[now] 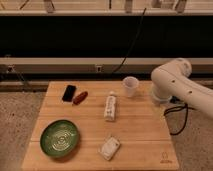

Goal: Place the pepper on the white sponge

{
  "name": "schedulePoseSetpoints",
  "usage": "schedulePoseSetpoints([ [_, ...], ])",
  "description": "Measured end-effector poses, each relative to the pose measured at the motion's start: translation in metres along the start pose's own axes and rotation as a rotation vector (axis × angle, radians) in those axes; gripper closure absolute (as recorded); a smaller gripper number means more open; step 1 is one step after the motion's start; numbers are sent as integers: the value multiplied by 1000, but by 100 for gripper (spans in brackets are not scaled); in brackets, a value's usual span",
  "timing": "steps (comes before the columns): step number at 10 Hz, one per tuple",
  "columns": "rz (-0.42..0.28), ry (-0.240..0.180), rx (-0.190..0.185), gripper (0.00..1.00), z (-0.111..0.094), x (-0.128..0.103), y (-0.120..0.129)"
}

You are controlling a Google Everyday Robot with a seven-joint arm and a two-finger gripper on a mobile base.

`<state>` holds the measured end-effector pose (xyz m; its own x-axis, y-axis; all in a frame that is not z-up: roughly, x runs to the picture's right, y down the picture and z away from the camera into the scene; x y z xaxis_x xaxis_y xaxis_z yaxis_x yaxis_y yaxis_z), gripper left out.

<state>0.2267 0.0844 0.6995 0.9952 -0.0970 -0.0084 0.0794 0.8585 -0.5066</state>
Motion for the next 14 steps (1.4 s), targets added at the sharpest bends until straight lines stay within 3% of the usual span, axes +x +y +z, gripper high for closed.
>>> schedulePoseSetpoints([
  [4,-74,18,26,20,3,-22,-22],
  [8,-188,16,56,20,4,-74,-43],
  [12,-262,17,76,20,7,-100,-55],
  [14,-315,16,90,20,9,-125,-65],
])
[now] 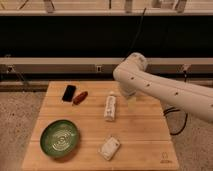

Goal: Place the pepper on the white sponge

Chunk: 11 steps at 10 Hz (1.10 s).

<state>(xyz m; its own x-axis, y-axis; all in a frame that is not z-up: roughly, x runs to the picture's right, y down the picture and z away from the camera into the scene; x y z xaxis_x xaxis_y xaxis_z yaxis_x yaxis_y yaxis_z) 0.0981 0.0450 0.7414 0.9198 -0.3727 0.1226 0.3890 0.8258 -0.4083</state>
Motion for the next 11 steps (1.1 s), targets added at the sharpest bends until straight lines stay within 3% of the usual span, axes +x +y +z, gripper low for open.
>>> schedulePoseSetpoints([
  [5,-96,-8,26,20,4,-21,-23],
  [7,-144,-24,42,20,6,-41,-39],
  [11,-203,-53,69,20,10,-53,-57],
])
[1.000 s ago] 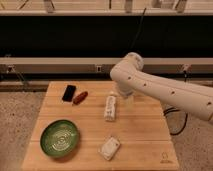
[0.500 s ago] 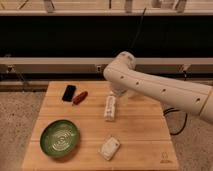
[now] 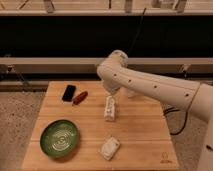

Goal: Place the pepper on the white sponge

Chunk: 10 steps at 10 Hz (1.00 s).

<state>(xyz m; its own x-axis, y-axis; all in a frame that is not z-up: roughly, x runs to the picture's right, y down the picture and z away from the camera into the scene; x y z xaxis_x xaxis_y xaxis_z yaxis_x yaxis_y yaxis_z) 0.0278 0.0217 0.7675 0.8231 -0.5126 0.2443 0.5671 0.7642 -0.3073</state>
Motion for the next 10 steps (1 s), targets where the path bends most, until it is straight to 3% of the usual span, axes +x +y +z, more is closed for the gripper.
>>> schedulePoseSetpoints([
  [10,-125,-78,45,20,14,-35,-51],
])
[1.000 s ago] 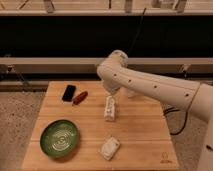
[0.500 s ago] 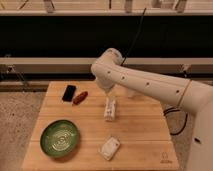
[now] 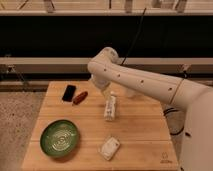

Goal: Place the pepper on the white sponge

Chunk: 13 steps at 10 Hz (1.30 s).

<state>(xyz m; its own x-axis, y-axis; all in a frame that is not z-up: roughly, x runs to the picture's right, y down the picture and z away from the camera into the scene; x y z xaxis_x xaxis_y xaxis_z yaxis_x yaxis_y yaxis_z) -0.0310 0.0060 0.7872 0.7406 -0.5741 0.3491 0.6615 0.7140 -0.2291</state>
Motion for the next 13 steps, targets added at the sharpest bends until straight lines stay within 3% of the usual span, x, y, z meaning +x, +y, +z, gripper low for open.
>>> schedulePoseSetpoints([
  [8,-75,-42,6,20,25,-20,-24],
  [13,-115,-58,-11,20,41,-33,-37],
])
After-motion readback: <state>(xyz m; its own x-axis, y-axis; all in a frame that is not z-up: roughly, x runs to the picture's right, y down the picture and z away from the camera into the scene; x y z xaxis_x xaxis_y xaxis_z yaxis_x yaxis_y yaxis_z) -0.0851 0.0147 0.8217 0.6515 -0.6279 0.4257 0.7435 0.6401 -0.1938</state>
